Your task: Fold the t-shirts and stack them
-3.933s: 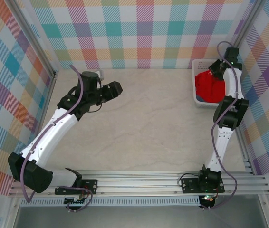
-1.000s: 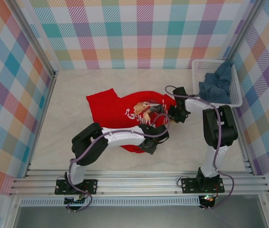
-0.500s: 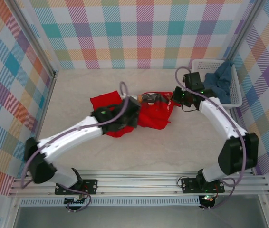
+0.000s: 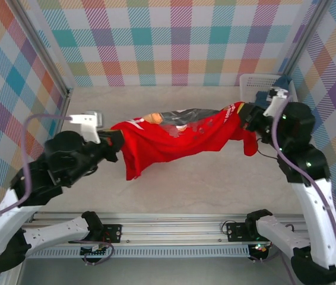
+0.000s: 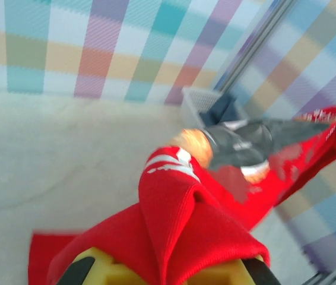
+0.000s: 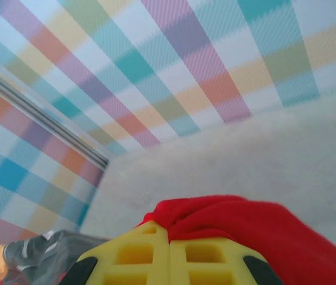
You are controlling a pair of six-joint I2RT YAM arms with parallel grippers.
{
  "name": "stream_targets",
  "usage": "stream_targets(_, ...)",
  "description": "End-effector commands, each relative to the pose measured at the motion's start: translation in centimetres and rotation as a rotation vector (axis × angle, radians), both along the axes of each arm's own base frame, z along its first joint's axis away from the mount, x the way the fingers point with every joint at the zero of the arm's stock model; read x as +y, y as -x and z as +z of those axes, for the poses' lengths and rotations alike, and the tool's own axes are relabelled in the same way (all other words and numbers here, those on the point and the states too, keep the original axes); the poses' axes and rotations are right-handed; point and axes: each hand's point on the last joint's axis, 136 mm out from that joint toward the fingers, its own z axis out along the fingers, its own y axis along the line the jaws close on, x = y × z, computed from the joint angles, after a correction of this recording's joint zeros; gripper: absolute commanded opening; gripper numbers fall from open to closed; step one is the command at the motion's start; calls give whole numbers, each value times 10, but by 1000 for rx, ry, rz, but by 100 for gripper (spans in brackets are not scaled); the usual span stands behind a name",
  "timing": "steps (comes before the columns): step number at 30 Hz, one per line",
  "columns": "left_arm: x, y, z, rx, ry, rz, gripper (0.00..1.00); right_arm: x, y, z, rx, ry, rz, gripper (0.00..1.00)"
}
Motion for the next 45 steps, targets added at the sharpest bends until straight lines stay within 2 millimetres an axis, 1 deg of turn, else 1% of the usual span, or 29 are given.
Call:
stream_targets(1, -3, -12, 37, -54, 40, 47, 0, 1, 3, 33, -63, -24, 9, 0)
stream_targets(3, 1, -32, 47, -62, 5, 151, 0, 5, -12, 37, -51, -41, 3, 0)
stream_targets(4, 5, -48, 47, -51, -22, 222, 0, 8, -23, 36, -41, -47, -1, 0)
stream_targets(5, 9, -66, 39, -12, -47, 285, 0, 10, -38, 31, -20, -44, -9, 0)
stream_targets(6, 18, -90, 26, 63, -47, 356, 0, 12, -56, 22, 19, -39, -32, 0)
stream_targets(8, 33, -137, -14, 241, 7, 438, 0, 17, -95, -4, 106, -26, -64, 0)
stream_targets(9, 38, -165, -40, 336, 46, 457, 0, 20, -116, -21, 162, -18, -77, 0)
stream_targets(10, 42, -193, -64, 407, 82, 461, 0, 25, -136, -41, 226, -19, -84, 0)
stream_targets(12, 58, -242, -104, 497, 88, 501, 0, 43, -172, -84, 360, -42, -42, 0)
stream_targets(13, 67, -266, -126, 542, 66, 513, 0, 51, -188, -114, 480, -65, -30, 6)
stream_targets(14, 76, -286, -144, 591, 56, 526, 4, 57, -197, -143, 600, -78, -28, 18)
stream_targets(15, 82, -306, -163, 638, 44, 525, 24, 65, -204, -169, 704, -91, -9, 32)
stream_targets(16, 84, -323, -179, 675, 34, 515, 38, 69, -209, -193, 777, -81, -9, 39)
stream_targets(17, 87, -332, -188, 708, 26, 522, 43, 70, -211, -208, 815, -69, -17, 42)
stream_targets(18, 87, -339, -191, 714, -7, 520, 48, 69, -212, -221, 832, -57, -26, 44)
stream_targets(19, 87, -340, -189, 711, -41, 521, 51, 67, -213, -226, 820, -47, -34, 47)
stream_targets(20, 85, -338, -185, 703, -62, 518, 51, 64, -212, -229, 806, -38, -40, 48)
stream_targets(21, 83, -330, -183, 703, -88, 513, 52, 62, -209, -231, 796, -26, -42, 49)
stream_targets(22, 81, -316, -183, 711, -120, 519, 52, 60, -203, -235, 797, -11, -40, 50)
stream_targets(23, 81, -299, -192, 741, -150, 532, 52, 58, -197, -239, 806, 3, -36, 50)
stream_targets(25, 83, -251, -215, 829, -178, 554, 51, 53, -178, -253, 839, 35, -29, 49)
stream_targets(26, 82, -230, -222, 859, -181, 560, 51, 50, -169, -259, 849, 45, -27, 49)
stream_targets(28, 83, -172, -252, 961, -211, 576, 50, 43, -146, -275, 876, 77, -33, 47)
stream_targets(31, 91, -96, -299, 1108, -221, 595, 50, 29, -114, -295, 901, 132, -56, 45)
stream_targets(34, 88, -49, -337, 1232, -181, 560, 50, 19, -89, -311, 927, 169, -71, 44)
stream_targets(36, 85, -30, -356, 1303, -171, 543, 51, 15, -78, -320, 943, 186, -68, 45)
stream_targets(38, 89, -21, -367, 1323, -192, 551, 51, 12, -70, -324, 953, 200, -67, 44)
stream_targets(41, 88, -21, -382, 1327, -160, 544, 51, 12, -64, -326, 954, 208, -51, 44)
stream_targets(45, 85, -17, -404, 1377, -153, 536, 48, 12, -59, -326, 960, 204, -42, 43)
